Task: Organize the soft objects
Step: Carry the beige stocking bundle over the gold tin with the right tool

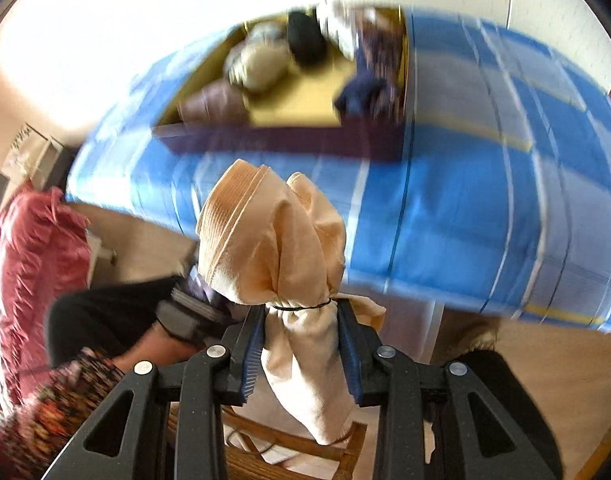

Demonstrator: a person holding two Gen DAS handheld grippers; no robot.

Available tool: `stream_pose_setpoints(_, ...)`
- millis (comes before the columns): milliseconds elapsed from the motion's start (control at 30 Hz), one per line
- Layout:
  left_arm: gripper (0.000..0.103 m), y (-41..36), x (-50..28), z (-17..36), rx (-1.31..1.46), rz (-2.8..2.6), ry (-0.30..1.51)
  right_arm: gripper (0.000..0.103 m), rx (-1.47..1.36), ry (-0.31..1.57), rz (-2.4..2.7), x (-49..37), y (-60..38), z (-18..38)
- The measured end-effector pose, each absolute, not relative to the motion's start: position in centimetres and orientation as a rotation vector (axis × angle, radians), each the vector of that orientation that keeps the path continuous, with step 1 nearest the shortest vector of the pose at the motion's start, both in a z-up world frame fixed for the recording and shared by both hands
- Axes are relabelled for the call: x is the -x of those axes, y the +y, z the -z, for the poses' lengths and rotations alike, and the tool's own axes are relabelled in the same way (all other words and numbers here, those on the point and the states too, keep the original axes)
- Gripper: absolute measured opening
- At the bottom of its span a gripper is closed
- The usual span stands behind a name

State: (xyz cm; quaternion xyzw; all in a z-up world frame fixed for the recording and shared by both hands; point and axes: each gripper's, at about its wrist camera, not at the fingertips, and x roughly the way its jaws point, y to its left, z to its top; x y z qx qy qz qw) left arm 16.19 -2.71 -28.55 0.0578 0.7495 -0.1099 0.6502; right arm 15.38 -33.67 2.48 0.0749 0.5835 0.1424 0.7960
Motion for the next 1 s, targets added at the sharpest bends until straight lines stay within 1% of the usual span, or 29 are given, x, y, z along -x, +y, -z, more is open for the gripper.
stream_pose_setpoints(133, 0.054, -2.7, -16.0, 28.4, -0.133, 0.252, 1.700, 0.034, -0.170, 1.193, -0.285, -18.1, -33.7, -5.8)
stream_pose_setpoints(333, 0.054, -2.7, -16.0, 28.2, -0.130, 0.251, 1.700, 0.034, -0.232, 1.152, -0.256, -22.9, -34.0, -8.5)
stream_pose_setpoints(400, 0.054, -2.7, -16.0, 28.1, -0.130, 0.253, 1.700, 0.034, -0.208, 1.141, -0.226, -24.7, -33.6, -8.9)
stream_pose_setpoints(600, 0.053, -2.7, -15.9, 28.0, -0.126, 0.249, 1.702, 0.034, -0.225, 1.132, -0.163, -29.5, -32.2, -8.6)
stream_pose_setpoints(800, 0.053, -2.6, -16.1, 28.1, -0.123, 0.245, 1.705, 0.034, -0.251, 1.197, -0.085, -33.8, -30.9, -5.3)
stream_pose_setpoints(1000, 0.053, -2.6, -16.2, 28.1, -0.122, 0.246, 1.704, 0.034, -0.245, 1.227, -0.040, -35.9, -30.0, -2.8)
